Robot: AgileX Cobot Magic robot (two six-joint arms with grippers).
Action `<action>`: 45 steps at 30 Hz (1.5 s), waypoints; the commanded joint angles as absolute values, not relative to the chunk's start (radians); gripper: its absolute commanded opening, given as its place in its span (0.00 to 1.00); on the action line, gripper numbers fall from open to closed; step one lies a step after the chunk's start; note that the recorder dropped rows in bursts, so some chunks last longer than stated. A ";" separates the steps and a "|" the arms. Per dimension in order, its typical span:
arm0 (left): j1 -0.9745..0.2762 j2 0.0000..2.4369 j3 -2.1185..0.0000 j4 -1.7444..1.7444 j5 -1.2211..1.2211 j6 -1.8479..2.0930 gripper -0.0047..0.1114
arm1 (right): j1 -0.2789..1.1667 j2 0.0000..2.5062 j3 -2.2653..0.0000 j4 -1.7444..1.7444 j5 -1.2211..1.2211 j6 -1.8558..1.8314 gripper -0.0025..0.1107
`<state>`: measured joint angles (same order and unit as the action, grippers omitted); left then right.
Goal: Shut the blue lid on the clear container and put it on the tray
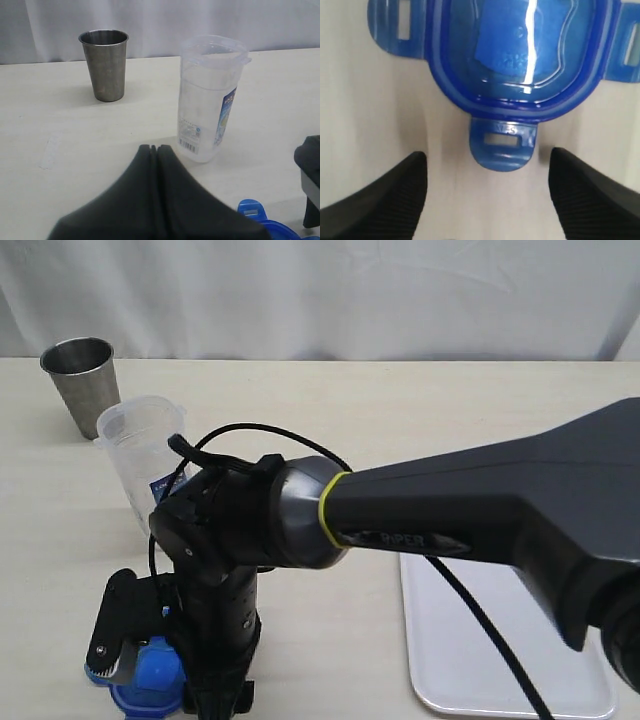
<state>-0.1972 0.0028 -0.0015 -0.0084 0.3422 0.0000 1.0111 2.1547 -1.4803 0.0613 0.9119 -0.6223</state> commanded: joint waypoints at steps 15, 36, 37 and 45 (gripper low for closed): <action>-0.192 0.000 0.000 -0.012 0.331 0.000 0.04 | 1.013 2.211 -1.487 0.074 0.916 -0.642 0.17; -0.192 0.000 0.000 -0.012 0.331 0.000 0.04 | 1.193 1.885 -1.488 -0.498 1.026 -0.350 0.06; -0.192 0.000 0.000 -0.012 0.331 0.000 0.04 | 1.202 1.877 -1.488 -0.530 1.031 -0.334 0.06; -0.192 0.000 0.000 -0.012 0.331 0.000 0.04 | 1.209 1.779 -1.488 -0.776 1.136 -0.194 0.06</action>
